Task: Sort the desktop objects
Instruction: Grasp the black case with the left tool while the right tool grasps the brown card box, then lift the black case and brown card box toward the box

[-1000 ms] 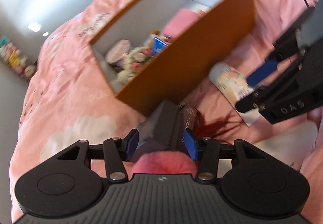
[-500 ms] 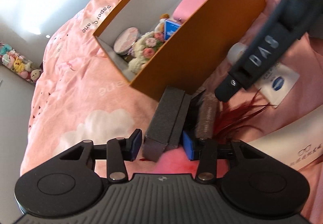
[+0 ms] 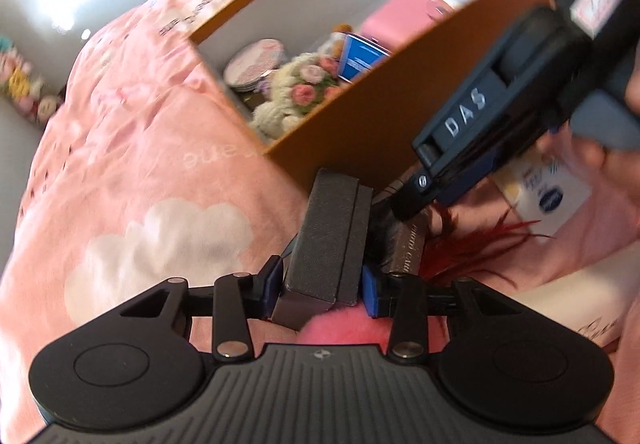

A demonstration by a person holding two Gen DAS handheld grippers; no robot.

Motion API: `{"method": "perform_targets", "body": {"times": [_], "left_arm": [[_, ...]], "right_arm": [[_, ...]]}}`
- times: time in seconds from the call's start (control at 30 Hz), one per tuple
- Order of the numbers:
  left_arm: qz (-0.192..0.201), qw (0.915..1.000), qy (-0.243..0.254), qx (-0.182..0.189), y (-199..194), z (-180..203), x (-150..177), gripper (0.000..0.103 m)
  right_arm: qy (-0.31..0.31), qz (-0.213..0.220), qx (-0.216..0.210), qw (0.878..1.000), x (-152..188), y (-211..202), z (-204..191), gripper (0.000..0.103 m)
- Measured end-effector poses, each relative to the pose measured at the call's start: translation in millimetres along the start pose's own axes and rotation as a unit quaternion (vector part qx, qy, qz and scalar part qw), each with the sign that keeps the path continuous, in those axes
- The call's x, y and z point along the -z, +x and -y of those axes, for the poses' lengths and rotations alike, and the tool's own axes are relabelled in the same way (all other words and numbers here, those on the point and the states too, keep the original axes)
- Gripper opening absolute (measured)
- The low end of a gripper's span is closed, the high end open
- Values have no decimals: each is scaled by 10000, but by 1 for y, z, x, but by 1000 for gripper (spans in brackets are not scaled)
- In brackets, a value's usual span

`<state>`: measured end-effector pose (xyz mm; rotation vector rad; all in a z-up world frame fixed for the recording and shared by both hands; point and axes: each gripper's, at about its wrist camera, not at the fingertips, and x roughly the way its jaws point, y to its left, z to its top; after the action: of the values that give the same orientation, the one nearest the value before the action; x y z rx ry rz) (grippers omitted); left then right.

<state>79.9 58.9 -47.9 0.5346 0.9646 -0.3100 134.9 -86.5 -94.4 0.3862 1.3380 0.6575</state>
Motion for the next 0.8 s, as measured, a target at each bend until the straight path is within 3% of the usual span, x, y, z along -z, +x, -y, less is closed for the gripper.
{"method": "perform_targets", "body": {"times": [0.17, 0.27, 0.53, 0.7, 0.8], "left_arm": [[94, 9955, -941, 73, -16, -25, 6, 40], [163, 9919, -1250, 124, -22, -32, 12, 40], [200, 9876, -1555, 82, -25, -37, 20, 40], [188, 9857, -1676, 68, -28, -37, 26, 40], [173, 9853, -1701, 60, -28, -37, 28, 40]], "right_arm": [[128, -122, -107, 9998, 0, 11, -3, 43], [175, -119, -138, 9997, 1, 13, -6, 43], [-535, 208, -37, 9983, 8, -2, -49, 39], [-429, 39, 63, 9991, 6, 14, -63, 40], [-168, -193, -63, 9997, 6, 29, -64, 48]]}}
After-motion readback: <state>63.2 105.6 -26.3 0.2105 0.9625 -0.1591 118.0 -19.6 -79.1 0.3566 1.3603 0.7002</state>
